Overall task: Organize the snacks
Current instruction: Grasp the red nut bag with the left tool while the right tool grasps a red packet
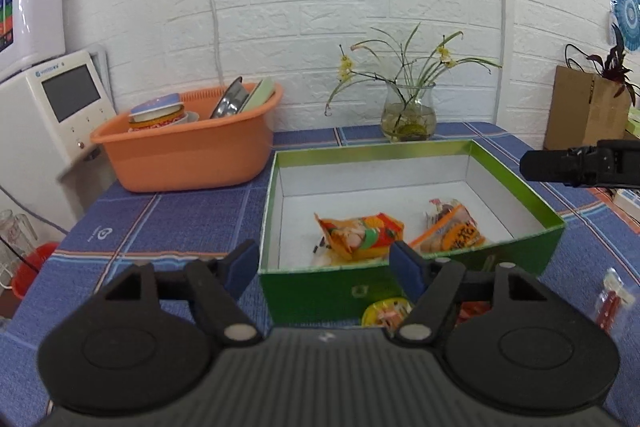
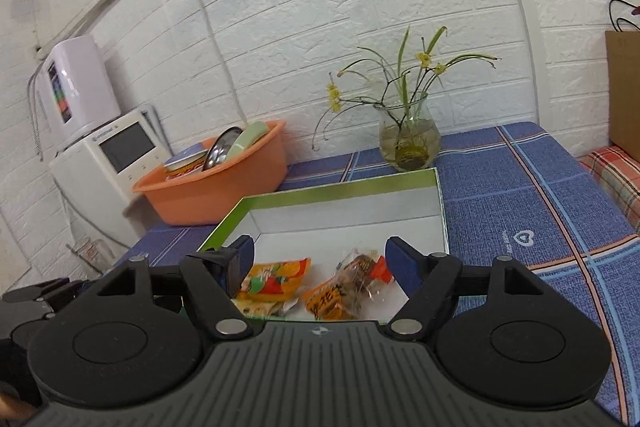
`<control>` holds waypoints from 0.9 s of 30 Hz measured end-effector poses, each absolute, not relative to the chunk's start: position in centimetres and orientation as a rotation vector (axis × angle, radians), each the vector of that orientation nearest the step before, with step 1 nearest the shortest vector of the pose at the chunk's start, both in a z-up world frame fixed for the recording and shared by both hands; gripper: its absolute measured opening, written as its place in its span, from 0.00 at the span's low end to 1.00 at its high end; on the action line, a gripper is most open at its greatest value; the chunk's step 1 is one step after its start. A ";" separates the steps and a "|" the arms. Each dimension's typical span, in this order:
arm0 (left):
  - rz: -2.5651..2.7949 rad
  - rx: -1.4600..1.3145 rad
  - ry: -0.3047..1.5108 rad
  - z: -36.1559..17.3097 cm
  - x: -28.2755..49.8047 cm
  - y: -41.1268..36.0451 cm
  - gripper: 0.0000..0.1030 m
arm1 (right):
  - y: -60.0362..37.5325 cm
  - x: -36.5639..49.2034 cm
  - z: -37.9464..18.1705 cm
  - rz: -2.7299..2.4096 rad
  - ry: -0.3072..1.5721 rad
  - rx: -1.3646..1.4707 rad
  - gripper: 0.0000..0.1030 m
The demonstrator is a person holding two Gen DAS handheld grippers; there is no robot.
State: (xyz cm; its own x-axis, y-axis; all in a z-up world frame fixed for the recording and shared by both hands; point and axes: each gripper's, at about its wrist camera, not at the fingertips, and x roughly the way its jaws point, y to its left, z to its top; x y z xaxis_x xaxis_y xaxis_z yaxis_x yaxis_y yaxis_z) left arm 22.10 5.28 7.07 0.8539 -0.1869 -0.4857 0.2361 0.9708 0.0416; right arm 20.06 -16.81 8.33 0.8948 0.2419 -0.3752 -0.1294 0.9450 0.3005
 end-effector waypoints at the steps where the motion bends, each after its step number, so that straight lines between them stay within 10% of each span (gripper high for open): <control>1: -0.246 0.082 0.516 6.8 21.5 5.6 0.72 | -16.9 19.3 8.2 0.209 0.441 0.257 1.00; 21: -0.412 -0.069 0.776 2.8 22.1 4.1 0.81 | -19.3 19.6 -0.2 0.312 0.801 0.596 0.89; 27: -0.376 -0.068 0.777 2.0 22.8 4.2 1.00 | -19.4 20.1 -0.5 0.314 0.765 0.611 0.81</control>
State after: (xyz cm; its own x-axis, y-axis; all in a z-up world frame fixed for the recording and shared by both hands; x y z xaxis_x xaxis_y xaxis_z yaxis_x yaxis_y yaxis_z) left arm 22.82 4.16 1.97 0.6502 -0.3556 -0.6714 0.3060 0.9314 -0.1969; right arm 20.13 -19.40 -0.54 0.6873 0.4753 -0.5494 -0.0480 0.7843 0.6185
